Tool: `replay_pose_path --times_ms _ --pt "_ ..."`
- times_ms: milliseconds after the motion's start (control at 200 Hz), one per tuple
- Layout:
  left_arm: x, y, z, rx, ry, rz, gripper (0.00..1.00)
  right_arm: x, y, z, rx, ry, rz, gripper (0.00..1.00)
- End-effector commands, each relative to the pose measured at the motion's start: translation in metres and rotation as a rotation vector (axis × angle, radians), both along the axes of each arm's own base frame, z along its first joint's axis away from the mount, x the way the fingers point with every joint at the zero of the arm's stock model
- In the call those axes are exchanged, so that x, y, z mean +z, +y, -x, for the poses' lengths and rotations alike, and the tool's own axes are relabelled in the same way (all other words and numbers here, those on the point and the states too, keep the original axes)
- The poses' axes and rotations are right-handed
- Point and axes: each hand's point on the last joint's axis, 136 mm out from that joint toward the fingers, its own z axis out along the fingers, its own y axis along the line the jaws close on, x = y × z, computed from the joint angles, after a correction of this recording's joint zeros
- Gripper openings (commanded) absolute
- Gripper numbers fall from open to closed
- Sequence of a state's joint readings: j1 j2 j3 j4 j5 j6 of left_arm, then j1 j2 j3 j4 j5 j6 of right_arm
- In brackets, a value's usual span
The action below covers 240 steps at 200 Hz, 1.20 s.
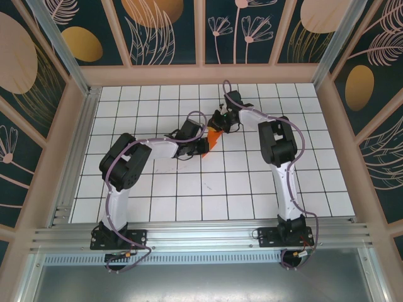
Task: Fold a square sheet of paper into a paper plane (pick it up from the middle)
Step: Fold the wing for the fifth time at the center of the table.
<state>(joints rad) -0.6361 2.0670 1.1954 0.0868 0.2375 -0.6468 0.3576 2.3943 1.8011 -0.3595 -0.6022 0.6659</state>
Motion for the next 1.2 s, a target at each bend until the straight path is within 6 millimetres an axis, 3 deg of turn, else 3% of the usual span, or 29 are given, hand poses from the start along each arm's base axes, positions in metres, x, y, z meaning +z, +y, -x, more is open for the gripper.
replay_pose_path --times_ms 0,130,280,480,585,741,831,971,1116,1196 --pt "-0.078 0.05 0.068 -0.02 0.267 -0.232 0.0 -0.044 -0.077 -0.064 -0.238 -0.062 0.187 0.04" --pt "-0.073 0.052 0.067 -0.02 0.252 -0.236 0.0 -0.03 -0.092 -0.09 -0.302 -0.089 0.176 0.05" --pt "-0.066 0.051 0.064 -0.026 0.232 -0.236 0.0 0.017 -0.093 -0.12 -0.306 -0.198 0.142 0.07" --pt "-0.05 0.046 0.054 -0.03 0.189 -0.224 0.0 0.068 -0.099 -0.127 -0.28 -0.291 0.13 0.1" --pt "-0.017 0.035 0.038 -0.03 0.116 -0.183 0.02 0.096 -0.099 -0.108 -0.242 -0.321 0.131 0.13" --pt "0.05 0.023 0.014 -0.012 -0.049 -0.098 0.25 0.128 -0.099 -0.054 -0.206 -0.377 0.121 0.34" --pt "0.068 0.029 0.01 0.008 -0.129 -0.107 0.37 0.138 -0.101 -0.022 -0.205 -0.412 0.116 0.46" --pt "0.077 0.036 0.012 0.008 -0.221 -0.218 0.56 0.14 -0.113 0.019 -0.223 -0.443 0.132 0.62" --pt "0.068 0.025 0.018 -0.058 -0.265 -0.348 0.7 0.126 -0.135 0.049 -0.281 -0.437 0.195 0.89" --pt "0.059 0.018 0.019 -0.101 -0.265 -0.407 0.76 0.114 -0.149 0.063 -0.325 -0.423 0.243 0.98"
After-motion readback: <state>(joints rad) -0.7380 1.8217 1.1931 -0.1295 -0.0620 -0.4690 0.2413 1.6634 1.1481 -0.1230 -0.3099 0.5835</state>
